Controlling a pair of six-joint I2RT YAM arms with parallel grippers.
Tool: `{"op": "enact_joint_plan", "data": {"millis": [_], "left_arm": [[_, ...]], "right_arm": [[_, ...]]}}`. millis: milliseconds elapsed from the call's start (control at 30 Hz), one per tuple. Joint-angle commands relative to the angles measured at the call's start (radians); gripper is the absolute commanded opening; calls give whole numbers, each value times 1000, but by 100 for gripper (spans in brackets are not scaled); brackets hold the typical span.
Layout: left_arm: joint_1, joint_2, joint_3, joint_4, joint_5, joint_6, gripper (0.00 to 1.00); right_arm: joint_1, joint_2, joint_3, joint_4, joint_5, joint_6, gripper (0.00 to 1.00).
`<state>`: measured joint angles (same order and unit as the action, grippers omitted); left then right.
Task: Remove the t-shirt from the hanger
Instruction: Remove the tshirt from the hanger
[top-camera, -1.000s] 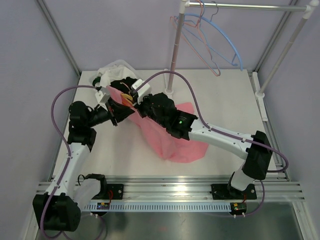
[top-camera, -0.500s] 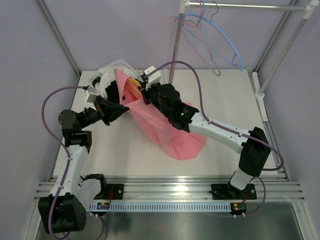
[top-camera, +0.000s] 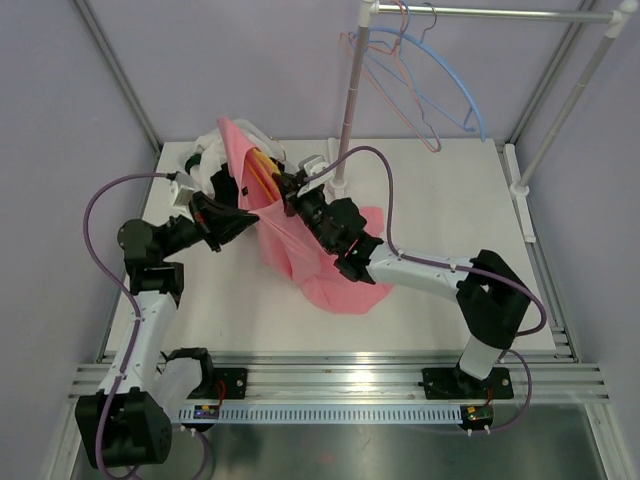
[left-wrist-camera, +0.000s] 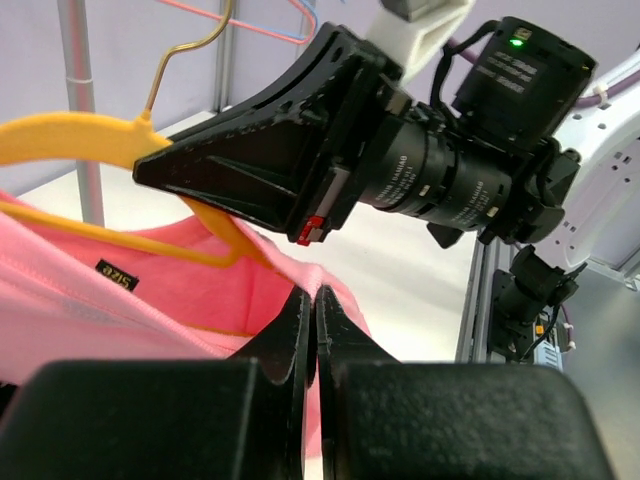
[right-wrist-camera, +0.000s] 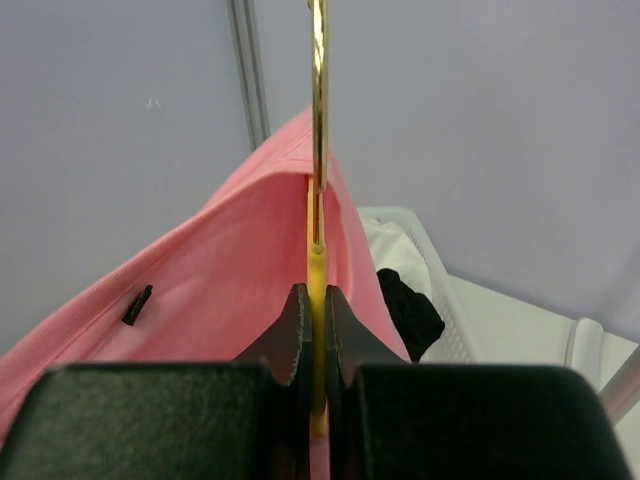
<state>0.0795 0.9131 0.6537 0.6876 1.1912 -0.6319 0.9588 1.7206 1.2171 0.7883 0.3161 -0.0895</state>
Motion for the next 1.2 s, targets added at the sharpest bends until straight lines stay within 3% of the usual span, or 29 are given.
{"op": "enact_joint_plan", "data": {"millis": [0,200,467,667,767,867,967,1167], "left_arm": [[-32,-39,41,-77,-45,121,0],[-142,-79,57,-266,-107,291,0],[-190,-131,80,-310,-139,282,0],[-190,-149,184,-359,-237,178,0],[-187,-129,294,-479,-313,182,0],[-161,-68,345,-531,-343,154,0],[-97,-4,345,-462,-302,69,0],[22,27,325,-393,-284,17,0]], "right_arm": [[35,25,1,259,93,-91,0],[96,45,-16,426,163,-176,0],[109,31,-33,623,147,-223,0],[121,22,2,477,144,-99,0],[132,27,31,404,161,-101,0],[132,-6,59,249,137,-49,0],[132,-42,125,-58,112,15,0],[132,-90,252,-442,110,36,0]]}}
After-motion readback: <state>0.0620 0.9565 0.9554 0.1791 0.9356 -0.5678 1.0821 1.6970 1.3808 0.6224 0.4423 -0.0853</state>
